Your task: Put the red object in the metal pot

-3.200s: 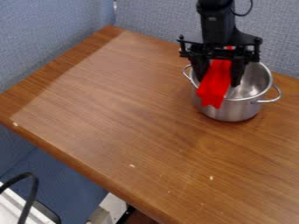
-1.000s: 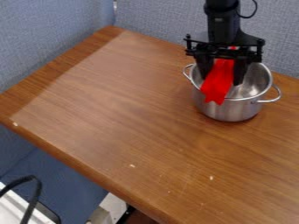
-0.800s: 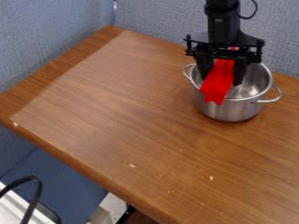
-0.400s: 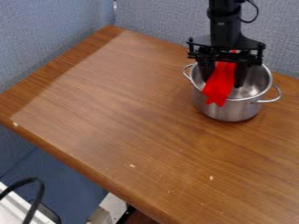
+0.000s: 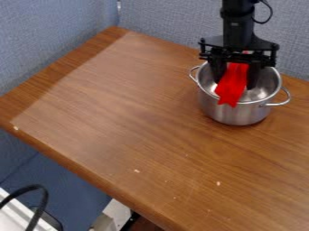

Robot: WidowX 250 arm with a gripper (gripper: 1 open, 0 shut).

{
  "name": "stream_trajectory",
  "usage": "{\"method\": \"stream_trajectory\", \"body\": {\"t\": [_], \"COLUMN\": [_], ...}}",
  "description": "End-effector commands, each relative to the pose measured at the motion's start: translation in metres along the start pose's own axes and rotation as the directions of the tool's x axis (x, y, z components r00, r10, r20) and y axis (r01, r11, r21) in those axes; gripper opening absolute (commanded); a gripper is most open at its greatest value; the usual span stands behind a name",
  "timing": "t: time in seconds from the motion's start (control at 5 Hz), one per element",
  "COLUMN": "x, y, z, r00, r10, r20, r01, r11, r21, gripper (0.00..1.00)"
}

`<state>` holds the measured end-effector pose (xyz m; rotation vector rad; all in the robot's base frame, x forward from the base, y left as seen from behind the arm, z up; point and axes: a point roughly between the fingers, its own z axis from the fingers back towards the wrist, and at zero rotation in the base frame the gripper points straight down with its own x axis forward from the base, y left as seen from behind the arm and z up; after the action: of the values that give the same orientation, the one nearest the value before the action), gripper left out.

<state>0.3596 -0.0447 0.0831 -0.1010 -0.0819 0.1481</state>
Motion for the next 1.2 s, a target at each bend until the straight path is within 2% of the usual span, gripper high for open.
{"method": "stream_trajectory", "body": {"t": [0.0,0.2,0.4,1.0], "x": [0.0089,0.0109,0.0124,0.0128], "y": [-0.0054,-0.0052,-0.0051,-0.0048], "z": [0.011,0.0079,0.0056,0.0073], "r00": [0.999,1.0,1.0,0.999], "r10": [-0.009,-0.001,0.006,0.015], "r20": [0.034,0.021,0.006,-0.036], "r01": [0.009,0.001,-0.007,-0.015], "r11": [1.0,1.0,1.0,1.0], "r21": [-0.001,0.004,0.008,0.002], "gripper": [0.0,0.0,1.0,1.0]}}
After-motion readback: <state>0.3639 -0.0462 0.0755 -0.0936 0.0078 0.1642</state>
